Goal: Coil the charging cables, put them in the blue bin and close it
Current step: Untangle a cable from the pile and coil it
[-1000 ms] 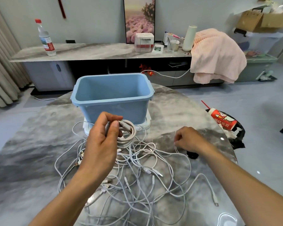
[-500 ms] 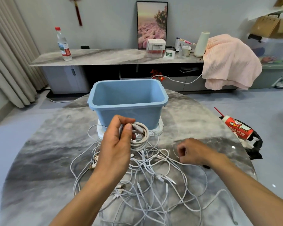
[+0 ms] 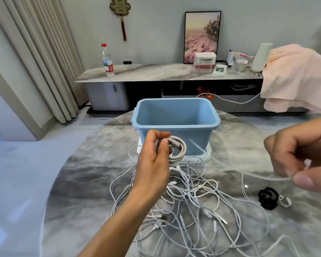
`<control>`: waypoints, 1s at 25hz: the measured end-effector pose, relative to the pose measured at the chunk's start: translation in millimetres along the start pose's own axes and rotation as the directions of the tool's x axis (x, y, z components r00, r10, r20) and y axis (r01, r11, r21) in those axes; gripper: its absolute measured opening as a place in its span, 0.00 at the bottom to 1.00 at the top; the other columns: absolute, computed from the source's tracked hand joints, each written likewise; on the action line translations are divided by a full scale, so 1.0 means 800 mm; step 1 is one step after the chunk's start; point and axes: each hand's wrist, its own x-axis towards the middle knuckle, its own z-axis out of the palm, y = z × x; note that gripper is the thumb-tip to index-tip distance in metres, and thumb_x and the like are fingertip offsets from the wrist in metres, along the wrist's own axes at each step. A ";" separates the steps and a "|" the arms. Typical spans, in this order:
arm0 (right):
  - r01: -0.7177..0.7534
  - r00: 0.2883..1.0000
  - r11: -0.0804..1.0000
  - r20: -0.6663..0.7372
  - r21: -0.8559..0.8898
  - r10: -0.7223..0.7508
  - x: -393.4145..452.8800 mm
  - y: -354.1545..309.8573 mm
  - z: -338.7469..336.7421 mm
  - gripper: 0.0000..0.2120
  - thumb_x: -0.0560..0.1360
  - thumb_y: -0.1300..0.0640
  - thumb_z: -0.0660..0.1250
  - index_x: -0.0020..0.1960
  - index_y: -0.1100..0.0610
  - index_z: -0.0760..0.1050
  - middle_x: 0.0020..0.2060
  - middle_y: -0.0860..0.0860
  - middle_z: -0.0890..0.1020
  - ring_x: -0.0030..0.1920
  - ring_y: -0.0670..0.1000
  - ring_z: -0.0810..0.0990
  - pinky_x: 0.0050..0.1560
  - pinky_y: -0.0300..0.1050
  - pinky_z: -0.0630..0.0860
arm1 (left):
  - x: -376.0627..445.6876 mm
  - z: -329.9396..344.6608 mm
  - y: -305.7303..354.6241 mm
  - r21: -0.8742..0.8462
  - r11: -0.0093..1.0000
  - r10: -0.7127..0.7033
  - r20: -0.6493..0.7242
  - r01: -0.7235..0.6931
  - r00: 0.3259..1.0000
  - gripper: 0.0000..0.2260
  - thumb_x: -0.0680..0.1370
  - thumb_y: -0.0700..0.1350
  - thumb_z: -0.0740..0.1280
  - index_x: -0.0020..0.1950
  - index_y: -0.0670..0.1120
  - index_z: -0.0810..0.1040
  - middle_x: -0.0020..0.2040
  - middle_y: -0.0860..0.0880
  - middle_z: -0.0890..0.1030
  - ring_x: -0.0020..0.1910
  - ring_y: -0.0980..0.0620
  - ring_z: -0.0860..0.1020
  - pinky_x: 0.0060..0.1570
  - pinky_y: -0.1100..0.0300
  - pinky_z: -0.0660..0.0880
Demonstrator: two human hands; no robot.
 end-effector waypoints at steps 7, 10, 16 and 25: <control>-0.114 0.992 0.983 0.073 0.141 0.105 0.009 -0.003 0.018 0.06 0.63 0.55 0.74 0.34 0.52 0.77 0.27 0.54 0.69 0.28 0.56 0.63 0.29 0.47 0.58 | -0.006 0.003 -0.002 0.055 0.996 0.058 0.105 -0.064 0.993 0.08 0.83 0.41 0.58 0.52 0.53 0.74 0.44 0.56 0.82 0.43 0.59 0.77 0.47 0.64 0.73; -0.152 0.985 0.978 0.104 0.140 0.139 0.015 -0.009 0.028 0.04 0.62 0.55 0.71 0.32 0.51 0.76 0.27 0.52 0.70 0.29 0.54 0.64 0.29 0.44 0.59 | -0.008 0.007 -0.004 0.067 0.994 0.078 0.137 -0.088 0.987 0.07 0.84 0.42 0.58 0.52 0.53 0.73 0.44 0.56 0.83 0.44 0.58 0.78 0.47 0.65 0.74; -0.239 0.966 0.964 0.129 0.116 0.224 0.024 -0.015 0.039 0.03 0.61 0.55 0.69 0.31 0.51 0.75 0.27 0.51 0.70 0.28 0.48 0.66 0.28 0.38 0.63 | -0.011 0.010 -0.001 0.042 0.989 0.128 0.204 -0.139 0.971 0.06 0.84 0.41 0.57 0.53 0.49 0.72 0.45 0.53 0.83 0.43 0.56 0.78 0.46 0.65 0.75; -0.196 0.978 0.948 -0.113 -0.249 0.173 0.030 0.000 0.050 0.07 0.63 0.59 0.68 0.32 0.49 0.73 0.27 0.48 0.73 0.29 0.45 0.68 0.32 0.43 0.69 | -0.025 0.012 0.006 0.179 0.956 0.177 0.274 -0.231 0.945 0.04 0.83 0.46 0.60 0.53 0.54 0.73 0.44 0.60 0.82 0.43 0.57 0.79 0.45 0.59 0.74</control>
